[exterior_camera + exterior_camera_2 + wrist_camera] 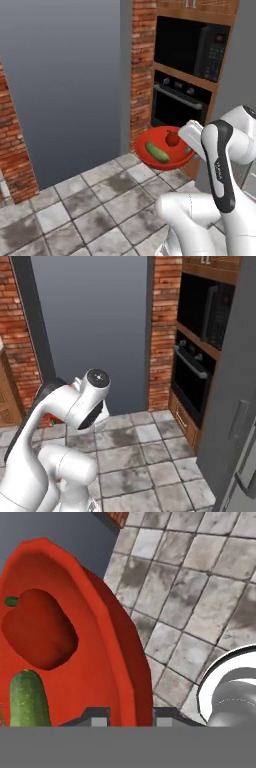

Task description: Place the bowl with the bell pepper and cucumber on the second highest shelf of the fridge. Place the bowl with the fish and chicken drumstick on the top shelf of the fridge.

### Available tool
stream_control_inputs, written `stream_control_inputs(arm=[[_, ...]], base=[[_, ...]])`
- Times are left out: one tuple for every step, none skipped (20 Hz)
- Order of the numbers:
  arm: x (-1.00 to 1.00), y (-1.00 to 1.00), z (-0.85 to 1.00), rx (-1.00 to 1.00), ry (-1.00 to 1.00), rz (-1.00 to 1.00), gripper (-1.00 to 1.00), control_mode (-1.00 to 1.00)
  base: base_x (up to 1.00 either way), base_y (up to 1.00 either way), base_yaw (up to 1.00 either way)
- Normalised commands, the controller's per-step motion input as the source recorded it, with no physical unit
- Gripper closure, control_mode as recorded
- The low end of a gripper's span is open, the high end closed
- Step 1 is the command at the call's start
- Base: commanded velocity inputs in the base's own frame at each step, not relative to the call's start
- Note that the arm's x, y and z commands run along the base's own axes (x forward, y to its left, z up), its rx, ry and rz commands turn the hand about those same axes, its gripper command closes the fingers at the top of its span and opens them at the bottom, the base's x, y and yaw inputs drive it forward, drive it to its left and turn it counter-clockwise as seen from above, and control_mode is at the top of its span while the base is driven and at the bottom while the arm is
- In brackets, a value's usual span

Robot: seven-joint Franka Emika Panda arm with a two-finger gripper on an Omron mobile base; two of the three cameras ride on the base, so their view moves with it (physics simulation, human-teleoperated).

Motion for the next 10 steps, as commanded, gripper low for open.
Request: stream_control_inputs(arm=[[0.00,0.00,0.00,0.00,0.00,0.00,1.00,1.00],[0.00,0.00,0.00,0.00,0.00,0.00,1.00,1.00],[0.00,0.00,0.00,0.00,0.00,0.00,1.00,1.00],[0.00,0.00,0.00,0.00,0.00,0.00,1.00,1.00],[0.00,0.00,0.00,0.00,0.00,0.00,1.00,1.00],[0.00,0.00,0.00,0.00,0.00,0.00,1.00,1.00],[0.00,0.00,0.00,0.00,0.00,0.00,1.00,1.00],[0.00,0.00,0.00,0.00,0.00,0.00,1.00,1.00],[0.00,0.00,0.00,0.00,0.00,0.00,1.00,1.00],[0.00,0.00,0.00,0.00,0.00,0.00,1.00,1.00]], base=[[1.00,0.00,-0.38],[1.00,0.00,-0.47],[0.86,0.00,-0.56],[0.50,0.00,-0.71],[0.21,0.00,-0.82],[0.00,0.00,-0.90],[0.00,0.00,-0.96],[0.00,0.00,-0.99],[0.00,0.00,-0.99],[0.00,0.00,-0.98]])
